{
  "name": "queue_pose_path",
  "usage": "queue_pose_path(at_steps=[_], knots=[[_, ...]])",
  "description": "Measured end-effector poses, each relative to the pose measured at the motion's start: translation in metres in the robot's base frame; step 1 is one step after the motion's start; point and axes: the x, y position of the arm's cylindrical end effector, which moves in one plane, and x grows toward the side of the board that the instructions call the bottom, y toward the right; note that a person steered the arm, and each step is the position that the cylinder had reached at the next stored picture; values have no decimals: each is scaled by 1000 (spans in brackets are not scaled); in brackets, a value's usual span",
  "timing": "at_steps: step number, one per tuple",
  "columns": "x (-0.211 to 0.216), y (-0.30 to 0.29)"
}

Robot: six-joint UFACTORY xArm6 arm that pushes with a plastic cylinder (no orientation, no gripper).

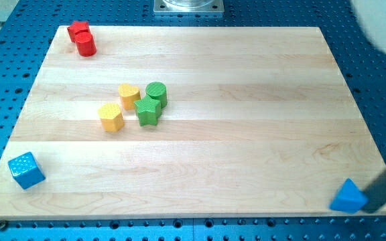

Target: Push the blue triangle into the blue cube

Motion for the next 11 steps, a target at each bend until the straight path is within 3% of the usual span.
queue_pose_path(at_steps=[1,2,5,8,11], knots=[[1,-52],[1,-65],[-6,-378],[-14,-455],[-47,-357]])
